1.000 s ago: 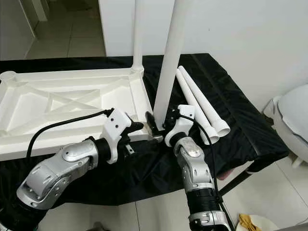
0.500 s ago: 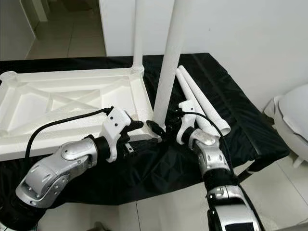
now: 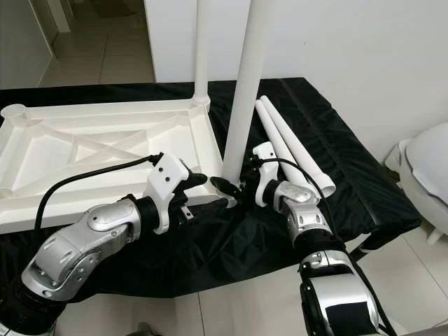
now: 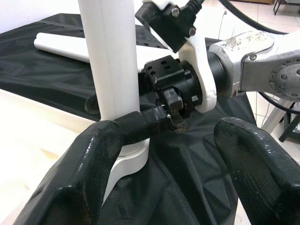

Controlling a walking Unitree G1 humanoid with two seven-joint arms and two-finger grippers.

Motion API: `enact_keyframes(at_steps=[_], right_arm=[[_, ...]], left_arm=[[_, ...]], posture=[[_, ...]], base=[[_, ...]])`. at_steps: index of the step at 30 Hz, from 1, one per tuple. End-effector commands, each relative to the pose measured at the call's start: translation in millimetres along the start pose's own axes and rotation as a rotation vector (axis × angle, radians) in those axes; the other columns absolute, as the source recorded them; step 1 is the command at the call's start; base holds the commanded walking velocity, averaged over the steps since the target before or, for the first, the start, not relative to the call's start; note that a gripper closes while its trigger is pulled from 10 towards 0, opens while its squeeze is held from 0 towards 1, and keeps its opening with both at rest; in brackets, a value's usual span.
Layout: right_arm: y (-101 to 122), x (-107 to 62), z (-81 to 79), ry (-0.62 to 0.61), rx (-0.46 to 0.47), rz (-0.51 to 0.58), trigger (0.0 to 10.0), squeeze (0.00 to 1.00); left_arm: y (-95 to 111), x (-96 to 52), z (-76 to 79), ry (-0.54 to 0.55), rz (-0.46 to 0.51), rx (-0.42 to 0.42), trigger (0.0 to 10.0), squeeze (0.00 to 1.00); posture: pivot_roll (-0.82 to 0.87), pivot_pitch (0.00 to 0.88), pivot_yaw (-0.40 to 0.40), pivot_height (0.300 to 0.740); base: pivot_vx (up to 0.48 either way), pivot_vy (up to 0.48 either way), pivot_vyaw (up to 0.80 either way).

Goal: Building children table

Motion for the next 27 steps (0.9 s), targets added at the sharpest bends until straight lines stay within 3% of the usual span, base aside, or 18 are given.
enact_keyframes(at_steps=[1, 7, 16, 21, 27], right_arm=[[-10.8, 0.0, -4.2, 0.021, 0.019, -0.046, 0.0, 0.00], [-15.2, 1.2, -9.5, 0.072, 0.026, -0.044, 0.0, 0.00], [-19.2, -5.5, -7.5, 0.043, 0.046, -0.027, 0.0, 0.00], [-17.6, -15.5, -0.5, -0.080, 0.087, 0.002, 0.0, 0.00], [-15.4, -15.4, -4.8, -0.154, 0.101, 0.032, 0.0, 0.00]], left_arm=[[2.6, -0.4, 3.8, -0.074, -0.004, 0.003, 10.0, 0.00], [2.9, -0.6, 4.3, -0.072, -0.002, 0.000, 10.0, 0.00], [2.6, -1.1, 4.6, -0.073, -0.002, -0.001, 10.0, 0.00], [0.8, -0.6, 5.9, -0.081, -0.005, -0.006, 10.0, 0.00], [0.7, 0.0, 6.1, -0.084, -0.006, -0.006, 10.0, 0.00]], posture=[[-0.02, 0.035, -0.003, 0.740], [-0.02, 0.037, -0.004, 0.740], [-0.03, 0.042, -0.008, 0.740], [-0.04, 0.047, -0.009, 0.740], [-0.05, 0.048, -0.009, 0.740]], base=[[0.000, 0.000, 0.00], [0.000, 0.000, 0.00], [0.000, 0.000, 0.00], [0.000, 0.000, 0.00], [0.000, 0.000, 0.00]])
Point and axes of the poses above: a point about 5 cm out from each wrist's last joint towards the gripper, its own x axis pointing out of the wrist towards the gripper, its own y axis along the axis of the wrist's last joint, z = x × y, the point moved 1 cm from there along x, pointing out of the wrist towards the gripper, and after that the axes turned 2 degrees about -x, right-handed, at the moved point
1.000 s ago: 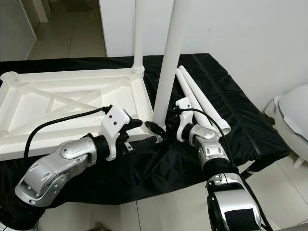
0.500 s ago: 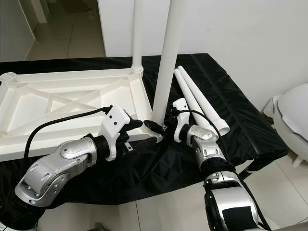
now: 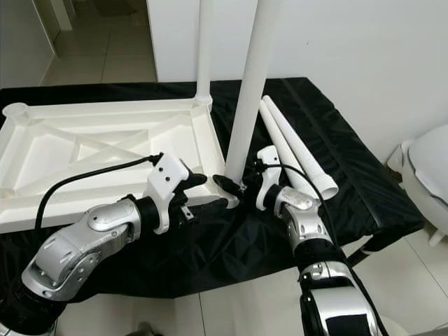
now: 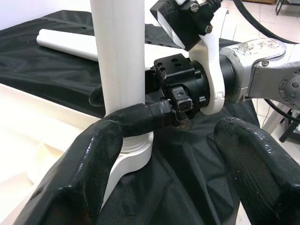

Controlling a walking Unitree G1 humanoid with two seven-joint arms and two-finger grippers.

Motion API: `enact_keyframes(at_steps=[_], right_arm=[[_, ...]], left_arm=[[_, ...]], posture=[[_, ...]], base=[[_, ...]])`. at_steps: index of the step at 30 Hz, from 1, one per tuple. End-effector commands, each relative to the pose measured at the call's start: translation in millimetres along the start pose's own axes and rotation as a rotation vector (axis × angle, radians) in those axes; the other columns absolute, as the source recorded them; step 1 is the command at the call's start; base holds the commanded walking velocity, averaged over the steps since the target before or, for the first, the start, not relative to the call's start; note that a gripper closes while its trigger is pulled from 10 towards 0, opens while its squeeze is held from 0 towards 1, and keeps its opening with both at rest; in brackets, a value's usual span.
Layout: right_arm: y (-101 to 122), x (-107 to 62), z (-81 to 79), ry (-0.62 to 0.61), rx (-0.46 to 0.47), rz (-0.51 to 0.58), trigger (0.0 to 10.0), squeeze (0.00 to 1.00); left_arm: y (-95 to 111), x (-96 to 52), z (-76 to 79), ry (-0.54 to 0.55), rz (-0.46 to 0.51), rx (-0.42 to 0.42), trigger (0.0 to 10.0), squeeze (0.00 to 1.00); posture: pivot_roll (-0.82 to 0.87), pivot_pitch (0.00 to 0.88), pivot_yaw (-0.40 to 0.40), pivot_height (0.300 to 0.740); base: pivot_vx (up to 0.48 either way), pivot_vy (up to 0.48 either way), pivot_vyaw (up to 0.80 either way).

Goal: Building children table

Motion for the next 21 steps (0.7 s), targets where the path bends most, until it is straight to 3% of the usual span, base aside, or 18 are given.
enact_keyframes(at_steps=[1, 8, 15, 16, 19, 21], right_arm=[[-12.3, -6.3, 2.4, -0.056, 0.054, -0.039, 0.0, 0.00], [-12.2, 11.0, -26.0, -0.223, 0.165, 0.003, 0.0, 0.00], [-10.3, 19.3, -33.2, -0.329, 0.204, 0.009, 0.0, 0.00], [-8.8, 23.4, -37.4, -0.428, 0.215, 0.008, 0.0, 0.00], [-6.3, 27.3, -44.5, -0.504, 0.234, 0.011, 0.0, 0.00], [-2.3, 33.4, -59.8, -0.583, 0.264, 0.011, 0.0, 0.00]], left_arm=[[0.7, -0.2, 5.7, -0.083, -0.004, -0.002, 10.0, 0.00], [-0.5, 1.0, 7.5, -0.095, -0.005, -0.007, 10.0, 0.00], [-0.5, 1.0, 6.6, -0.095, -0.006, -0.006, 10.0, 0.00], [-0.7, 1.0, 6.5, -0.094, -0.006, -0.006, 10.0, 0.00], [-0.9, 1.2, 7.0, -0.094, -0.006, -0.007, 10.0, 0.00], [-1.3, 1.5, 7.3, -0.090, -0.006, -0.009, 10.0, 0.00]], posture=[[-0.05, 0.048, -0.009, 0.740], [-0.06, 0.047, 0.000, 0.740], [-0.06, 0.048, -0.003, 0.740], [-0.06, 0.047, -0.004, 0.740], [-0.05, 0.046, -0.009, 0.740], [-0.05, 0.044, -0.012, 0.740]], base=[[0.000, 0.000, 0.00], [0.000, 0.000, 0.00], [0.000, 0.000, 0.00], [0.000, 0.000, 0.00], [0.000, 0.000, 0.00], [0.000, 0.000, 0.00]])
Point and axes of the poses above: a point about 5 cm out from each wrist's last joint towards the gripper, its own x axis pointing out of the wrist towards the gripper, its own y axis along the axis of the wrist's last joint, z = x × y, the point moved 1 cm from there along x, pointing out of the wrist towards the gripper, and after that the axes turned 2 degrees about -x, right-handed, at the moved point
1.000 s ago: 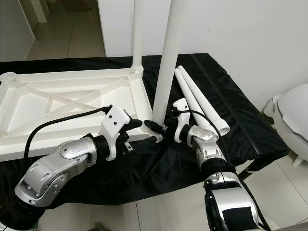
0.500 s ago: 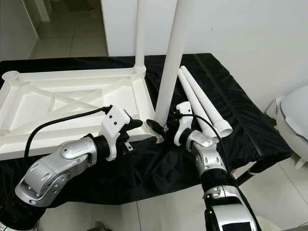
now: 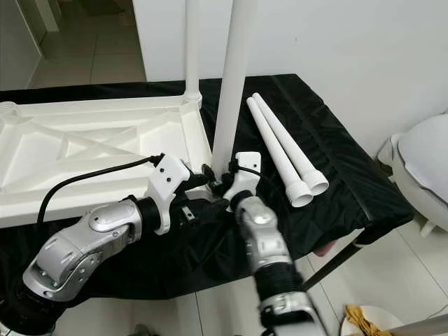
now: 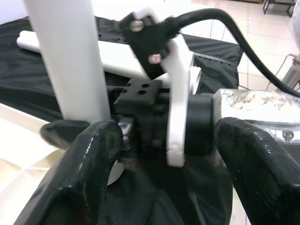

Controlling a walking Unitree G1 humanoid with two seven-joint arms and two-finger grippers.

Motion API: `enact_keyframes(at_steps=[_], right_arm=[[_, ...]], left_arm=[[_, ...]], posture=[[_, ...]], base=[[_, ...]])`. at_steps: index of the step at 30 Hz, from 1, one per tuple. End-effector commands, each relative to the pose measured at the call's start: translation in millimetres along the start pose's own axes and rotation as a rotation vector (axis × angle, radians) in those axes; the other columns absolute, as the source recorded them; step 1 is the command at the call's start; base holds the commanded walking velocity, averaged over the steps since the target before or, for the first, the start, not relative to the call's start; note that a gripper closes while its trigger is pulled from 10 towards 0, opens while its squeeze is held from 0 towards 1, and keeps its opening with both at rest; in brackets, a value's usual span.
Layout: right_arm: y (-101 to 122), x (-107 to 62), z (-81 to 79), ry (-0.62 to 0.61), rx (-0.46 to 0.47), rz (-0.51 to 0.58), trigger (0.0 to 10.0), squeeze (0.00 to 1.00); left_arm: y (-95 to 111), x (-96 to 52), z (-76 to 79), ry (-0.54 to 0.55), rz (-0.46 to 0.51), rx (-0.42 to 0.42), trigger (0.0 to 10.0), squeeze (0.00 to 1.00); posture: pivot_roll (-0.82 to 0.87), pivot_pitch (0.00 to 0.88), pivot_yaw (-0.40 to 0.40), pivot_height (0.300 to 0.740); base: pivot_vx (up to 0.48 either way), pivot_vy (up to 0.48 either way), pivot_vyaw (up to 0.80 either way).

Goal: Building children table

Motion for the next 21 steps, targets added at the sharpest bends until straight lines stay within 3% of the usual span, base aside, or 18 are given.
enact_keyframes(at_steps=[1, 3, 9, 10, 11, 12, 13, 21], right_arm=[[-13.2, -4.6, -0.4, -0.073, 0.086, -0.064, 0.0, 0.00], [-13.5, -7.4, -13.4, -0.051, 0.097, -0.072, 0.0, 0.00], [-13.0, -9.6, -0.9, -0.089, 0.075, -0.077, 0.0, 0.00], [-12.6, -10.3, 6.7, -0.116, 0.060, -0.080, 8.1, 0.00], [-12.6, -10.3, 6.7, -0.116, 0.060, -0.080, 8.1, 0.00], [-11.5, -11.3, 13.3, -0.146, 0.038, -0.079, 10.0, 0.49], [-10.4, -12.2, 17.8, -0.160, 0.036, -0.073, 10.0, 1.00], [0.6, -18.7, 34.9, -0.175, 0.039, -0.015, 10.0, 1.00]], left_arm=[[-1.1, 0.6, 5.8, -0.084, -0.008, -0.005, 10.0, 0.00], [-1.0, 0.4, 5.1, -0.079, -0.007, -0.007, 10.0, 0.00], [-1.5, 0.2, 5.7, -0.077, -0.008, -0.010, 10.0, 0.00], [-1.4, 0.4, 5.9, -0.078, -0.007, -0.011, 10.0, 0.00], [-1.4, 0.4, 5.9, -0.078, -0.007, -0.011, 10.0, 0.00], [-1.2, 0.8, 5.6, -0.077, -0.006, -0.012, 10.0, 0.00], [-1.0, 1.2, 5.4, -0.077, -0.005, -0.013, 10.0, 0.00], [-1.1, 1.4, 5.3, -0.078, -0.003, -0.015, 10.0, 0.00]], posture=[[-0.05, 0.044, -0.012, 0.740], [-0.04, 0.044, -0.014, 0.740], [-0.05, 0.046, -0.016, 0.740], [-0.05, 0.046, -0.017, 0.740], [-0.05, 0.046, -0.017, 0.740], [-0.06, 0.046, -0.017, 0.740], [-0.06, 0.046, -0.017, 0.740], [-0.06, 0.044, -0.020, 0.740]], base=[[0.000, 0.000, 0.00], [0.000, 0.000, 0.00], [0.000, 0.000, 0.00], [0.000, 0.000, 0.00], [0.000, 0.000, 0.00], [0.000, 0.000, 0.00], [0.000, 0.000, 0.00], [0.000, 0.000, 0.00]])
Point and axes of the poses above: a point about 5 cm out from each wrist's last joint towards the gripper, its own x axis pointing out of the wrist towards the gripper, its own y axis along the axis of the wrist's last joint, z = x × y, the point moved 1 cm from there along x, pointing out of the wrist towards the gripper, and after that the axes turned 2 degrees about -x, right-handed, at the moved point
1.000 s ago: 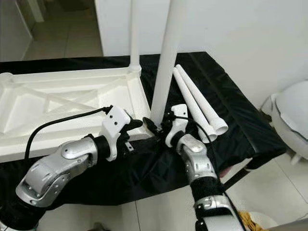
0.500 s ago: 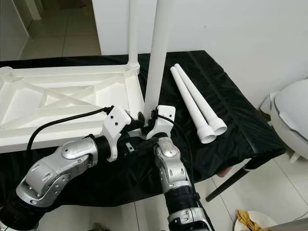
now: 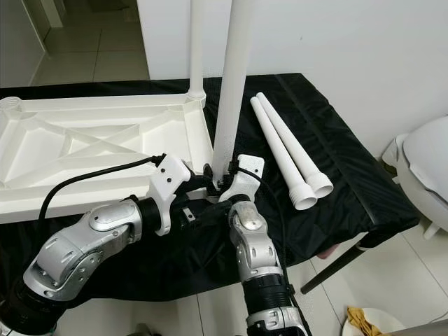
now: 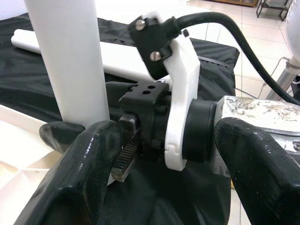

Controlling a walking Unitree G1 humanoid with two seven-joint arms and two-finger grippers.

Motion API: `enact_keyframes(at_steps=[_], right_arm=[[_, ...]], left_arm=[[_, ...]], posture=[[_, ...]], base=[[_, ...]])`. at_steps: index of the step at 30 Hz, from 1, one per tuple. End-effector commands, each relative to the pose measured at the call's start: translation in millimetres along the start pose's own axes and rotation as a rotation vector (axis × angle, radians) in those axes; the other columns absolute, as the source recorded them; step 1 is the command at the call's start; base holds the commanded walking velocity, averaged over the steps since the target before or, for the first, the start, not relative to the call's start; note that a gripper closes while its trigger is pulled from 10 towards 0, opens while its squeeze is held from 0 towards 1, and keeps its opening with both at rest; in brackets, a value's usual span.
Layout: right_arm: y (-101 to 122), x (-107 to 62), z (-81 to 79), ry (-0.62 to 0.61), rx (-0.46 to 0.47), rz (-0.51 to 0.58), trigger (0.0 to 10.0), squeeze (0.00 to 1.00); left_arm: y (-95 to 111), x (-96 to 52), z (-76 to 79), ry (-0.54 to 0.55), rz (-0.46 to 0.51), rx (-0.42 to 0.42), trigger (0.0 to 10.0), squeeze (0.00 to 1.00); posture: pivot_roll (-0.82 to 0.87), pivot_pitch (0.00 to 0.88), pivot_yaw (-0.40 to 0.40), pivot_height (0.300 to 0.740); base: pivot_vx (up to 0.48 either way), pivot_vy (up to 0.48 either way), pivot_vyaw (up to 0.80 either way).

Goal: Building children table

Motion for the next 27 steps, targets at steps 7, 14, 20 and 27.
enact_keyframes(at_steps=[7, 14, 20, 27], right_arm=[[1.9, -5.2, 28.6, 0.067, -0.005, -0.004, 10.0, 0.00], [4.0, -1.4, 42.0, 0.202, -0.049, -0.005, 10.0, 0.00], [1.3, 4.6, 57.9, 0.403, -0.123, -0.042, 10.0, 0.00], [1.0, 12.9, 54.5, 0.589, -0.184, -0.078, 10.0, 0.00]], left_arm=[[-2.3, 1.3, 1.9, -0.040, -0.012, -0.007, 10.0, 0.00], [-2.1, 1.5, 1.1, -0.040, -0.012, -0.003, 10.0, 0.00], [-1.5, 0.8, -0.2, -0.040, -0.014, 0.001, 10.0, 0.00], [-1.0, -0.3, -1.2, -0.041, -0.018, 0.008, 10.0, 0.00]], posture=[[-0.06, 0.043, -0.020, 0.740], [-0.06, 0.041, -0.018, 0.740], [-0.05, 0.033, -0.014, 0.740], [-0.04, 0.020, -0.007, 0.740]], base=[[0.000, 0.000, 0.00], [0.000, 0.000, 0.00], [0.000, 0.000, 0.00], [0.000, 0.000, 0.00]])
Point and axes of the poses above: a point about 5 cm out from each wrist's last joint towards the gripper, its own x axis pointing out of the wrist towards the gripper, its own y axis along the axis of the wrist's last joint, z = x × y, the point moved 1 cm from there along x, pointing out of the wrist towards the gripper, and after that the axes turned 2 degrees about -x, right-handed, at the moved point
